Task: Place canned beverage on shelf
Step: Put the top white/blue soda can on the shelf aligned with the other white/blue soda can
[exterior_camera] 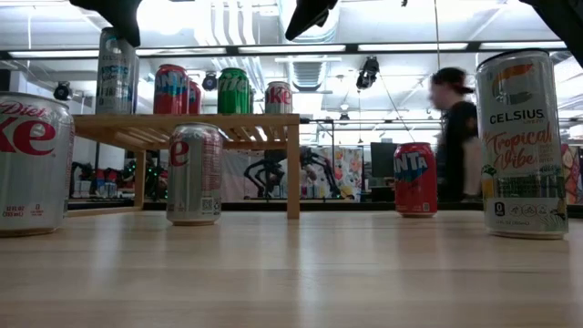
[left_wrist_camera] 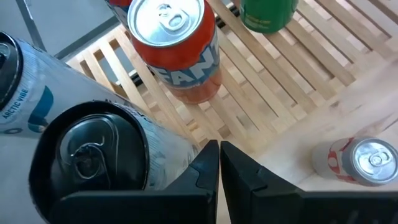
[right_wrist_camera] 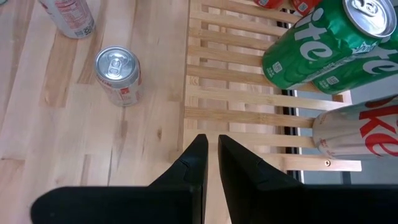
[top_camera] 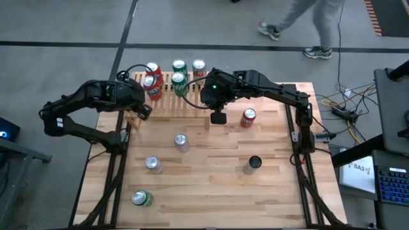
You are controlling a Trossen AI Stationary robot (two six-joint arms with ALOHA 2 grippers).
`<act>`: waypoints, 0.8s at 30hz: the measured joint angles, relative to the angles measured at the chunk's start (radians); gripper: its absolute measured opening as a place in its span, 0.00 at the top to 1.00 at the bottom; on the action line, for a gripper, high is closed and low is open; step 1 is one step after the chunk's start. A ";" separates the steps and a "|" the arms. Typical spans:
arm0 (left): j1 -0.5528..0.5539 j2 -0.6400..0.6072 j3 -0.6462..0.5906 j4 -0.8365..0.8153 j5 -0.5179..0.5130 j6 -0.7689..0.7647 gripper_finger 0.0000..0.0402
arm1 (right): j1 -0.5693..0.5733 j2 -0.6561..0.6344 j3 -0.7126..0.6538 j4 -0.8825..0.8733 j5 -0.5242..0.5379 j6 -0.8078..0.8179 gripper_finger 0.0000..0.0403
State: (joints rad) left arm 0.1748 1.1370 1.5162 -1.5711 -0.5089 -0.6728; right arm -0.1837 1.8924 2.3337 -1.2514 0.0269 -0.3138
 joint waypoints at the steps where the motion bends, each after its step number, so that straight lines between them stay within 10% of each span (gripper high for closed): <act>1: -0.007 0.000 0.000 0.000 -0.003 -0.007 1.00 | 0.000 0.000 0.000 0.000 0.000 0.000 0.93; 24: -0.234 -0.014 -0.141 0.035 -0.257 -0.257 1.00 | 0.000 0.000 0.000 -0.001 -0.001 -0.001 0.93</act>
State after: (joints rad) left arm -0.0597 1.1229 1.3748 -1.5365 -0.7661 -0.9294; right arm -0.1837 1.8927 2.3337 -1.2522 0.0257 -0.3145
